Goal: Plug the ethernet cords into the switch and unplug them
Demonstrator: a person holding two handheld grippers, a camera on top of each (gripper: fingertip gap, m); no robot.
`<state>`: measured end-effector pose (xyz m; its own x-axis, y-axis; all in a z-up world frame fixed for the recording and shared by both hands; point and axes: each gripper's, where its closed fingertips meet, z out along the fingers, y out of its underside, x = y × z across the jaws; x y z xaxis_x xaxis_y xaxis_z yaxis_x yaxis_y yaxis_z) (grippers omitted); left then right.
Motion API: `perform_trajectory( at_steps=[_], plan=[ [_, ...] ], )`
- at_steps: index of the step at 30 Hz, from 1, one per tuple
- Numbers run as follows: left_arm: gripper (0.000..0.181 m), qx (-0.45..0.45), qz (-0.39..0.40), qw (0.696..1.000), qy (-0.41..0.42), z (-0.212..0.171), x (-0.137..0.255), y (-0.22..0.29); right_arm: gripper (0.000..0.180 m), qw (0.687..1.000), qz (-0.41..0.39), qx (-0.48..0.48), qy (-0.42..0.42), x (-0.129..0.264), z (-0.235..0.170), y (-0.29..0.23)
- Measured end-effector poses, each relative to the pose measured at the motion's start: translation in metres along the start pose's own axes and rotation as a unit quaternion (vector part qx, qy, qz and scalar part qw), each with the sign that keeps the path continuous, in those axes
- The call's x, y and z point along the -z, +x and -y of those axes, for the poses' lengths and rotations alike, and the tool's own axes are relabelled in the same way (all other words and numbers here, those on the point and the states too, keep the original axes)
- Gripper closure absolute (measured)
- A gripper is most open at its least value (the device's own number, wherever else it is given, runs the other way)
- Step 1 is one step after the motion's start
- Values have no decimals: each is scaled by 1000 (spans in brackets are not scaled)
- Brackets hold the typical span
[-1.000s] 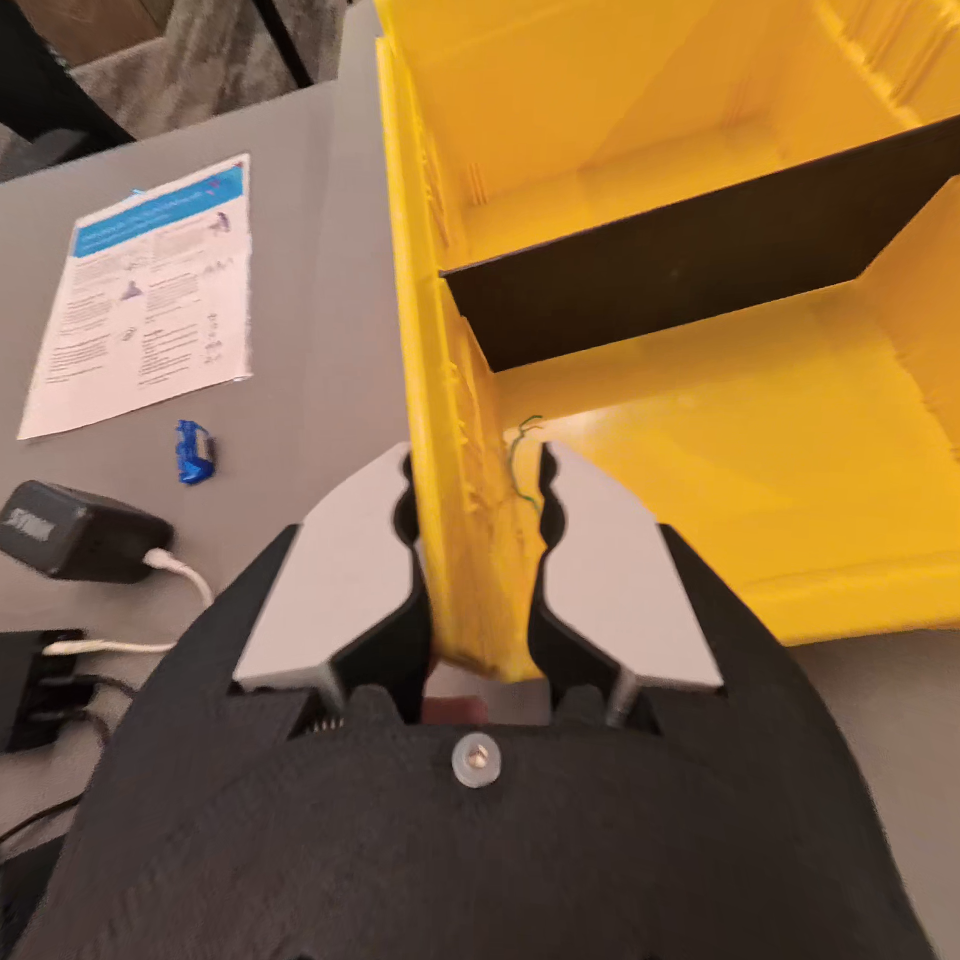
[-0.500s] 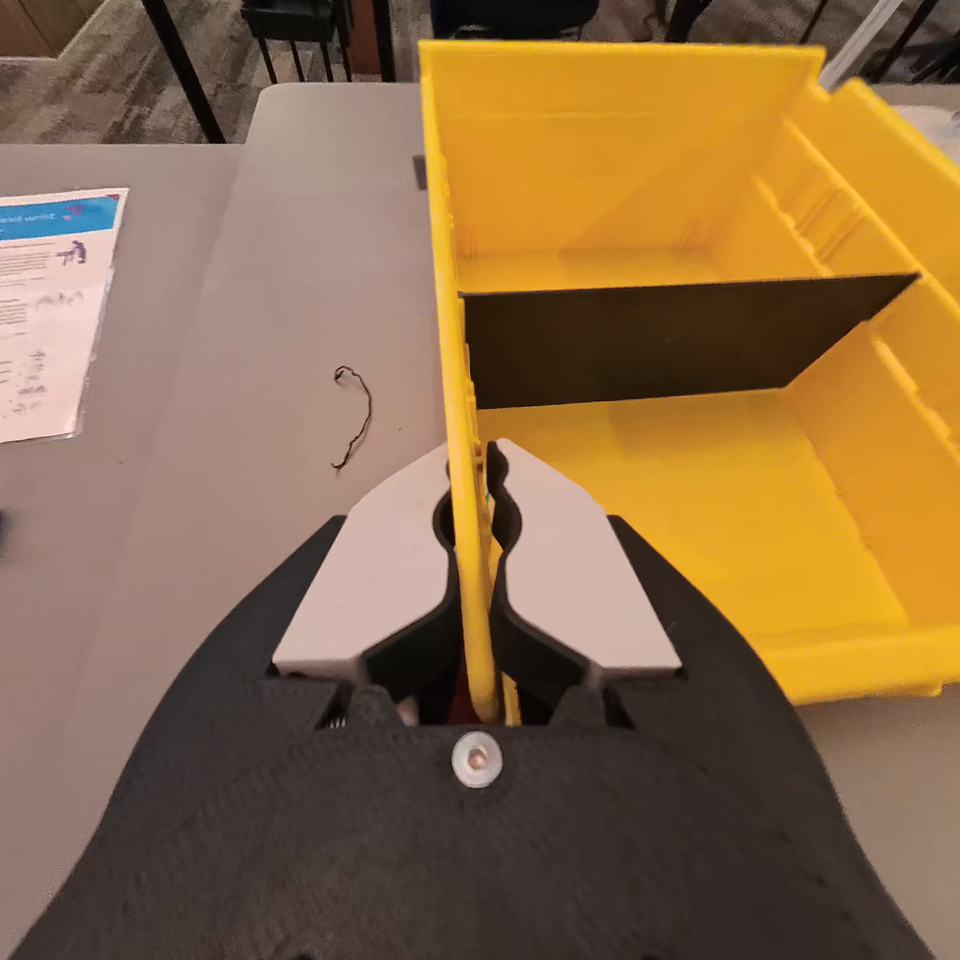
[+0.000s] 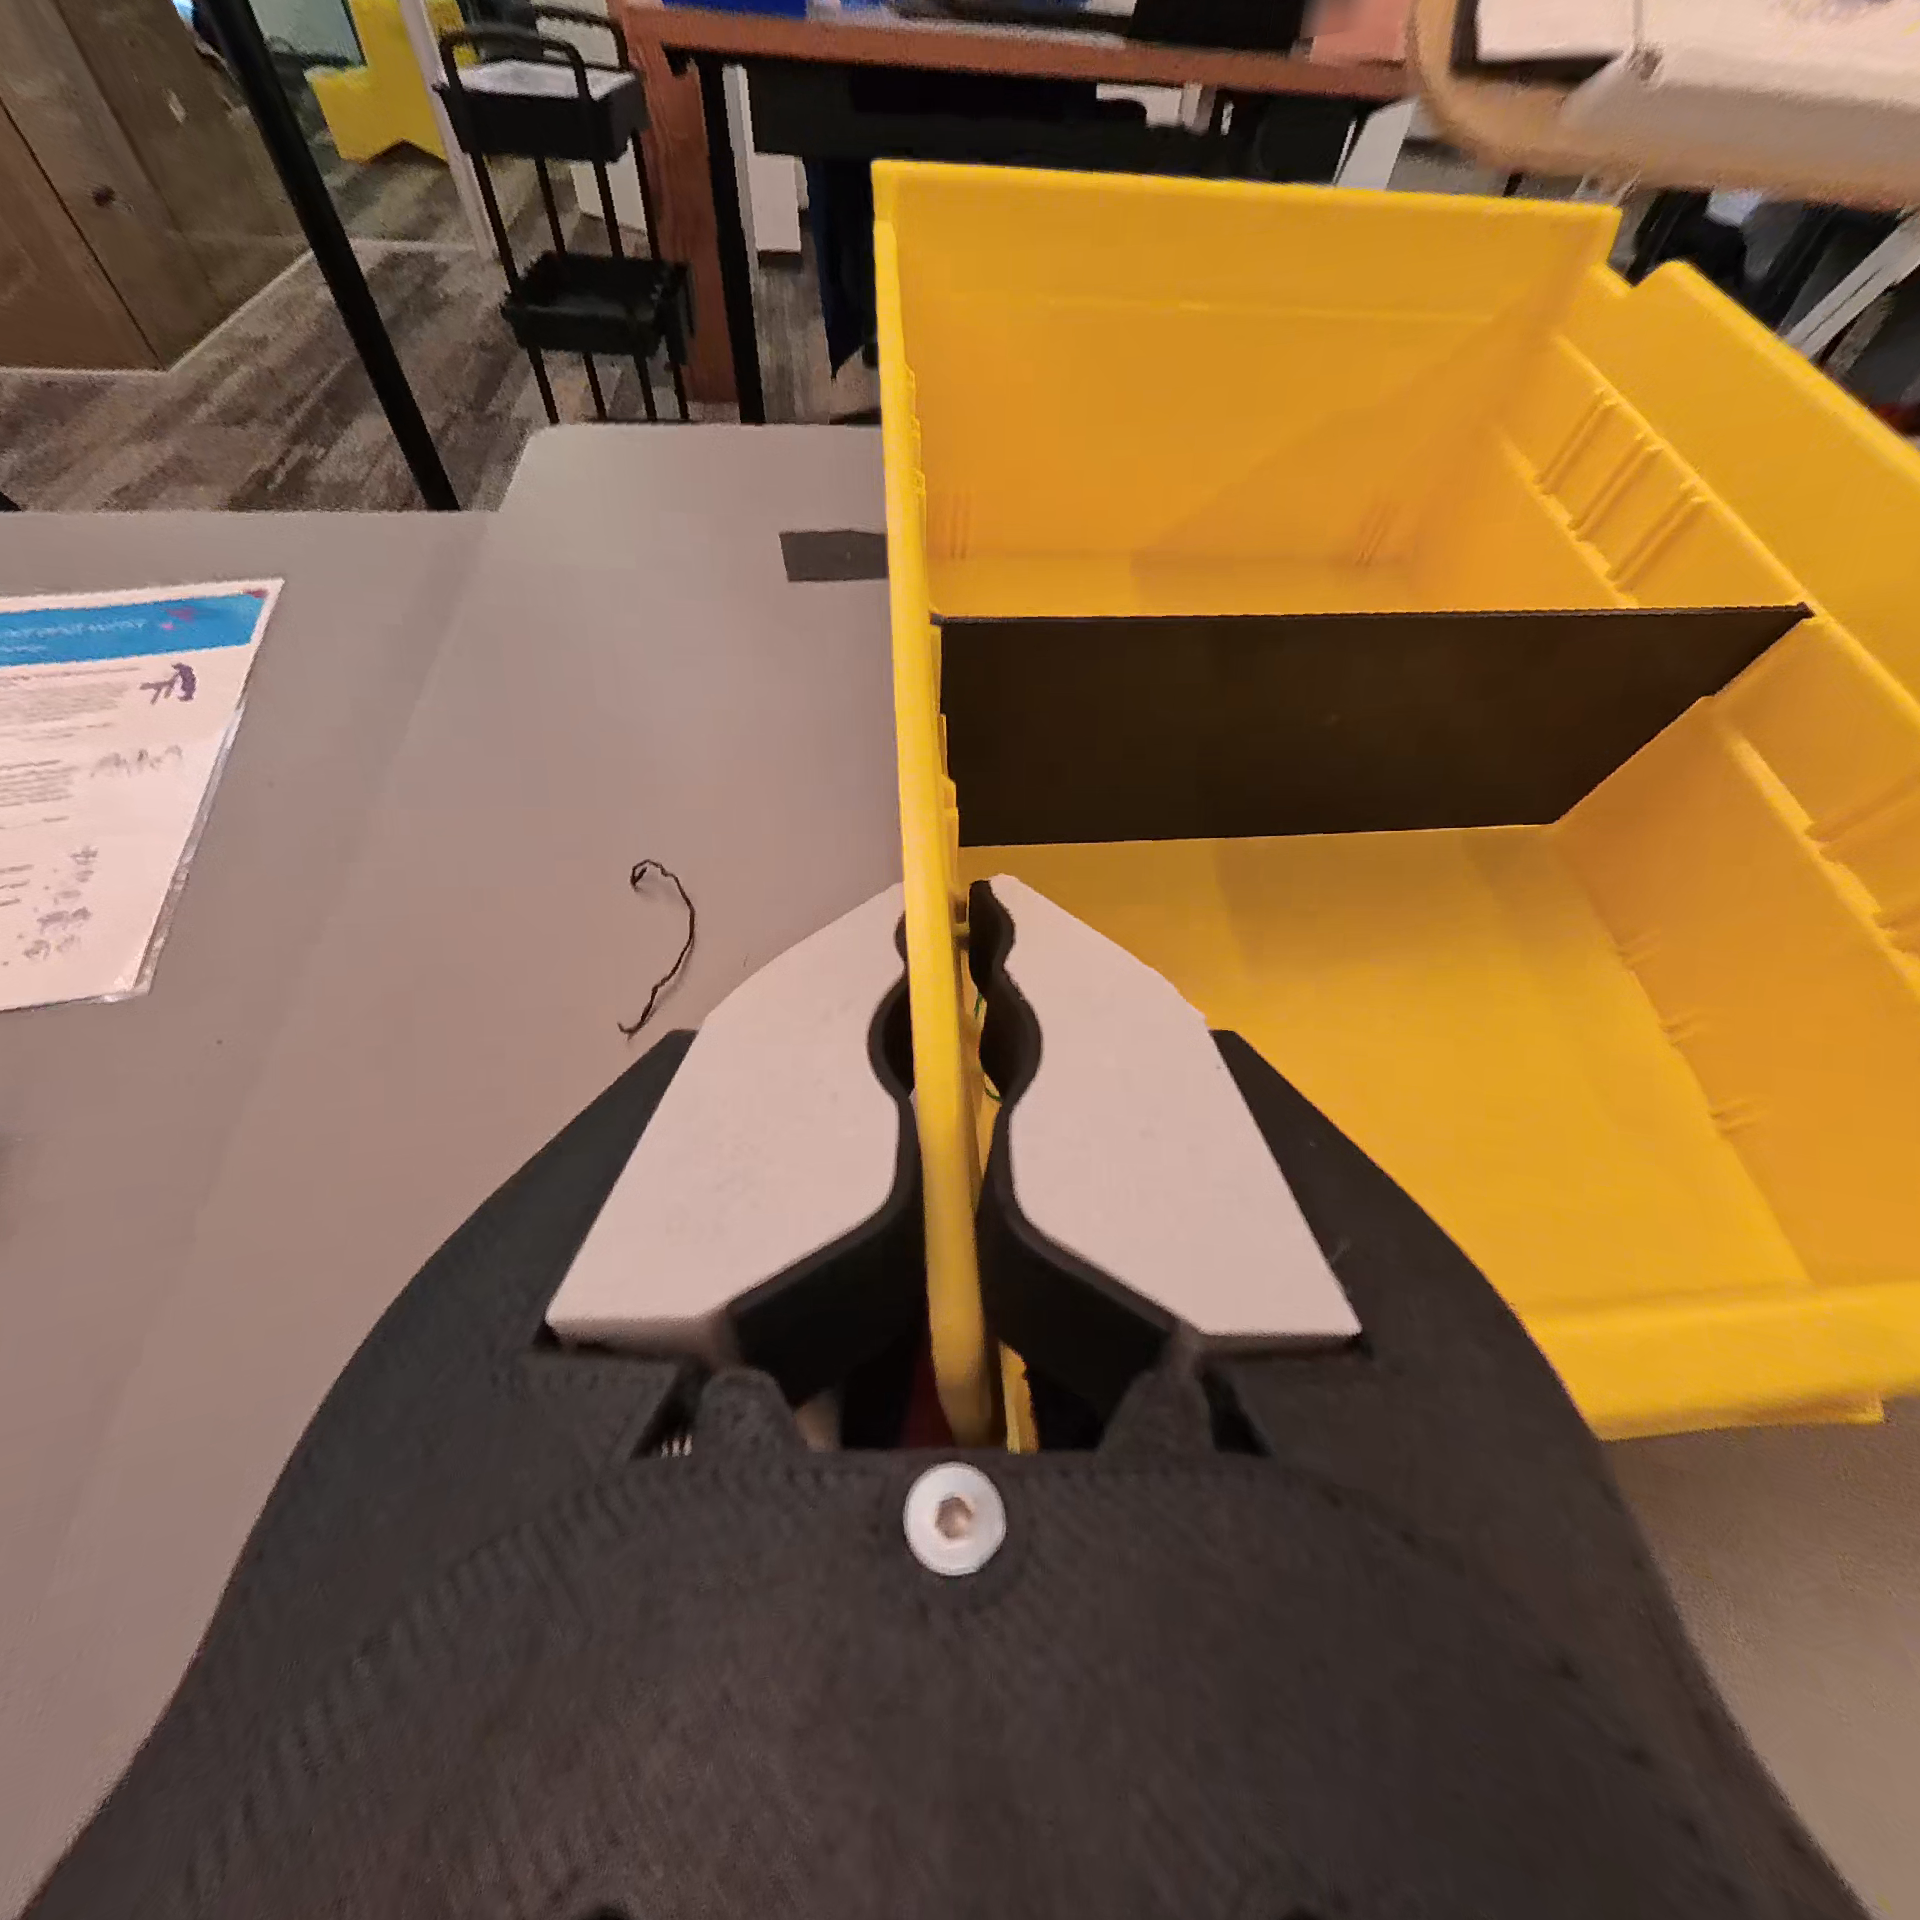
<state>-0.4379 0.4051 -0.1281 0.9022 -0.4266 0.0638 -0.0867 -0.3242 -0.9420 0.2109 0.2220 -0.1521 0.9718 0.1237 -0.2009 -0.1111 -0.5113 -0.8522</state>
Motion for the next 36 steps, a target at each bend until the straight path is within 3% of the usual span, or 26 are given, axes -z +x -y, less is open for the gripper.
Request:
perform_trajectory(
  at_steps=[7,15,20,26,36],
  plan=[
    [175,3,-10,998,56,32,30,22,141,999,32,-11,26,-34,14,-51],
    [175,37,-6,993,112,48,69,35,126,986,128,-93,56,-69,28,-129],
    [176,55,-4,988,141,51,89,40,121,984,159,-63,53,-94,32,-174],
    [176,119,-35,979,163,38,99,37,123,981,181,-39,54,-125,40,-211],
    [176,103,-82,973,190,48,103,49,122,967,233,-82,67,-161,56,-271]
  ],
)
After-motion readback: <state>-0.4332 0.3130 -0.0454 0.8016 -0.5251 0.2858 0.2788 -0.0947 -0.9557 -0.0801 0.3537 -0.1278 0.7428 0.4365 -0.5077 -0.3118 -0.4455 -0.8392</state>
